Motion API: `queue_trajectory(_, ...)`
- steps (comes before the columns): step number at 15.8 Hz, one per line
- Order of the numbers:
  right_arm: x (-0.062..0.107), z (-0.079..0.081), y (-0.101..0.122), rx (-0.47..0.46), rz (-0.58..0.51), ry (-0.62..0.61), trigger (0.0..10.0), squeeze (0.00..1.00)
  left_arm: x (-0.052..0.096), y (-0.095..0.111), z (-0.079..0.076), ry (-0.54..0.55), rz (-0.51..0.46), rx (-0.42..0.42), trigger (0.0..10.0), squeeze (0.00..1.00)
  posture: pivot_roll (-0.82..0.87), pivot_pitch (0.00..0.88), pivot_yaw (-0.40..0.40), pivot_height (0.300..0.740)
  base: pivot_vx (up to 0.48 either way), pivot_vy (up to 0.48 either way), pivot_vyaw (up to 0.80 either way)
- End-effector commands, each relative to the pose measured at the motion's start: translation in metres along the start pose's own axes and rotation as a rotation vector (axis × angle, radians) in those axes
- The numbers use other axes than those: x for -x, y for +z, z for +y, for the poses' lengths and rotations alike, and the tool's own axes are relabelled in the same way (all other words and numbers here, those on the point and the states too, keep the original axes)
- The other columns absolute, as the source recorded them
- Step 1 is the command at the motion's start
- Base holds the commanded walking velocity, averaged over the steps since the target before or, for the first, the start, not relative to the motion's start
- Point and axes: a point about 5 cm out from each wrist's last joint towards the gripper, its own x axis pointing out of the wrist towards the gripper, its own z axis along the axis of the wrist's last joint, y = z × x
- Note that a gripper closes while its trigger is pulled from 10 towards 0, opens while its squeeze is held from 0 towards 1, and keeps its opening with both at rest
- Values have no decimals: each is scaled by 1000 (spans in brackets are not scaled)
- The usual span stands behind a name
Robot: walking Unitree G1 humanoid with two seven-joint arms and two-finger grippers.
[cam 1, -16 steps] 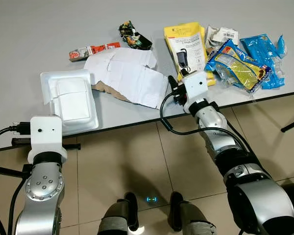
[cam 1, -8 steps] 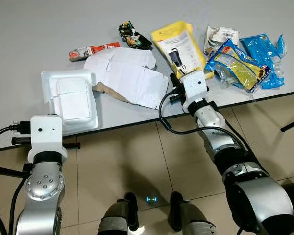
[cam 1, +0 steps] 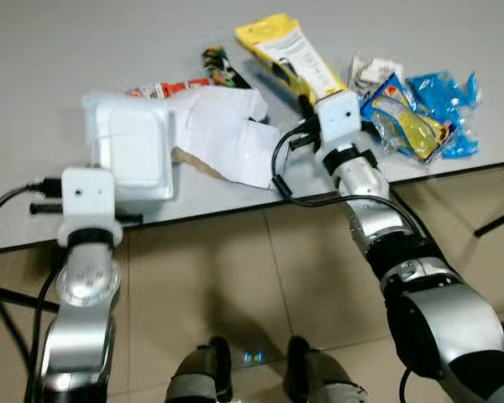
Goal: Picking trash to rubbish bin
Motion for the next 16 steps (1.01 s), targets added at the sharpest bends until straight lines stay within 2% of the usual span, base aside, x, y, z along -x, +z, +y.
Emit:
queue_trajectory(1, -4, -7, 12, -1, -64, -32, 0, 0, -3, -1, 1, 14, -15, -19, 5765, 0, 40, 118, 25, 740, 0, 0, 0)
queue_trajectory(2, -2, -11, 13, -4, -75, -49, 0, 0, -8, 2, -4, 5, -33, -8, 9294, 0, 23, 102, 25, 740, 0, 0, 0)
queue_trajectory(3, -1, -12, 13, -2, -82, -56, 0, 0, -10, 3, -7, -7, -42, 5, 10000, 0, 14, 94, 24, 740, 0, 0, 0)
queue_trajectory(5, 3, -16, 13, 6, -95, -62, 0, 0, -14, 4, -14, -28, -55, 23, 10000, 0, -2, 86, 25, 740, 0, 0, 0)
queue_trajectory(6, 7, -18, 12, 4, -96, -66, 824, 0, -15, 5, -20, -55, -60, 53, 10000, 0, -15, 81, 26, 740, 0, 0, 0)
queue_trajectory(7, 11, -22, 11, 2, -90, -75, 10000, 0, -16, 7, -25, -82, -69, 72, 10000, 0, -31, 77, 28, 740, 0, 0, 0)
queue_trajectory(8, 13, -23, 10, -2, -87, -79, 10000, 0, -17, 7, -28, -95, -73, 81, 10000, 0, -31, 77, 28, 740, 0, 0, 0)
queue_trajectory(11, 36, -26, -2, -41, -36, -107, 10000, 0, -13, 11, -50, -217, -88, 157, 10000, 0, -53, 77, 30, 740, 0, 0, 0)
queue_trajectory(12, 43, -24, -5, -66, -16, -110, 10000, 0, -9, 8, -54, -241, -88, 153, 10000, 0, -54, 77, 31, 740, 0, 0, 0)
queue_trajectory(16, 64, -3, -10, -237, 67, -100, 10000, 0, 1, -4, -50, -257, -62, 182, 10000, 0, -54, 86, 30, 740, 0, 0, 0)
